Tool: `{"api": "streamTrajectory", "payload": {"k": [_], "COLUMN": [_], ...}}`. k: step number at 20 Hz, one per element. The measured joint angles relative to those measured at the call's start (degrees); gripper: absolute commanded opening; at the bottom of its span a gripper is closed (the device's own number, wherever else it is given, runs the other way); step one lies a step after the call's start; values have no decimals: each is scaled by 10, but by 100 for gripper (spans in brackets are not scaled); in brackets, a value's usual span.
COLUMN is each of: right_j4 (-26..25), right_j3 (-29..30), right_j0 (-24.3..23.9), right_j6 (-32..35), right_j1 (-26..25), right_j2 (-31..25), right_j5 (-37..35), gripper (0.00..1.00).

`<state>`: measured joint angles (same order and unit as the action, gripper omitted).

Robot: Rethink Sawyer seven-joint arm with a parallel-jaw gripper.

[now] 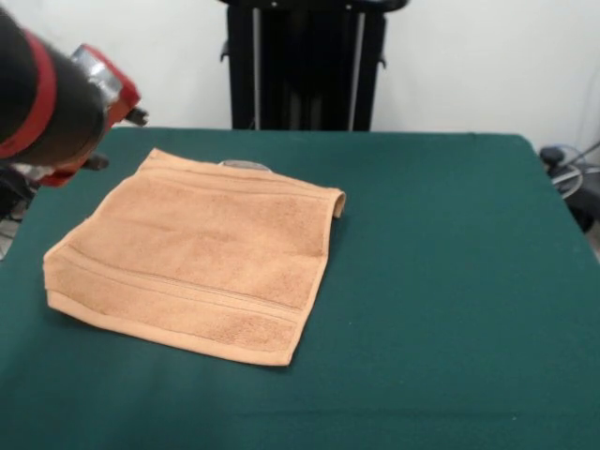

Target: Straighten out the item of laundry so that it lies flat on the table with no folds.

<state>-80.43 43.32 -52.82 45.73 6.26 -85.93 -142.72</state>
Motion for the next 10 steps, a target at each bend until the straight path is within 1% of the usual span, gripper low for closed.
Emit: {"api": "streamTrajectory", "payload": {"k": [3, 9, 10], "right_j4": [56, 126, 159], "right_j3": [34, 78, 100], "right_j0": [1, 0, -3], "right_j6": [60, 114, 133], "right_j1": [17, 36, 44], "right_j2": [24, 52, 60], "right_j5": [0, 13, 26], "gripper": [100, 100, 100]}}
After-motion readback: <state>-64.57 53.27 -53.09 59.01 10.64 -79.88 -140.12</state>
